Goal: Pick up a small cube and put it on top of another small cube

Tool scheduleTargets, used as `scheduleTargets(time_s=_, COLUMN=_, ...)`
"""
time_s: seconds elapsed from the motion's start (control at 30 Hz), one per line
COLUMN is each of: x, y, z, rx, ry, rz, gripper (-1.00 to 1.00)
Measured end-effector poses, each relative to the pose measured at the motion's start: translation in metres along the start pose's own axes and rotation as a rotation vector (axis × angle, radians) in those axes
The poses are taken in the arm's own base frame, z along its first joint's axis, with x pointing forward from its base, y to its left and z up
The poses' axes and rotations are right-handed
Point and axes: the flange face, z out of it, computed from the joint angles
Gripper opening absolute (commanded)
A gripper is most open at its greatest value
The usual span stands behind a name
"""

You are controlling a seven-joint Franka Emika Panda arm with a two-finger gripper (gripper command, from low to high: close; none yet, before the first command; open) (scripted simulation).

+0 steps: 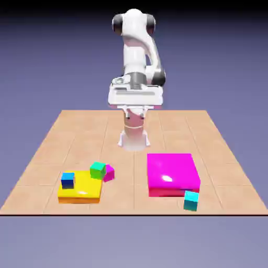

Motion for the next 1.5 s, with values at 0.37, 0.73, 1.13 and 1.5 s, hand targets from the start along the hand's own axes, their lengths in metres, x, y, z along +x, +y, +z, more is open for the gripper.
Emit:
scheduleTargets(time_s=0.37, x=-0.049, y=0.034, z=0.053, rx=-0.246, ry=-0.125, rz=-0.504, gripper=0.0)
scheduleTargets(time_s=0.73, x=-0.1, y=0.089, z=0.09, rx=-0.435, ry=-0.302, rz=-0.996, gripper=0.0)
scheduleTargets(time_s=1.13, x=-0.15, y=0.157, z=0.108, rx=-0.534, ry=-0.503, rz=-1.529, gripper=0.0)
scheduleTargets(time_s=1.5, x=-0.187, y=0.213, z=0.111, rx=-0.505, ry=-0.628, rz=-2.018, gripper=0.0)
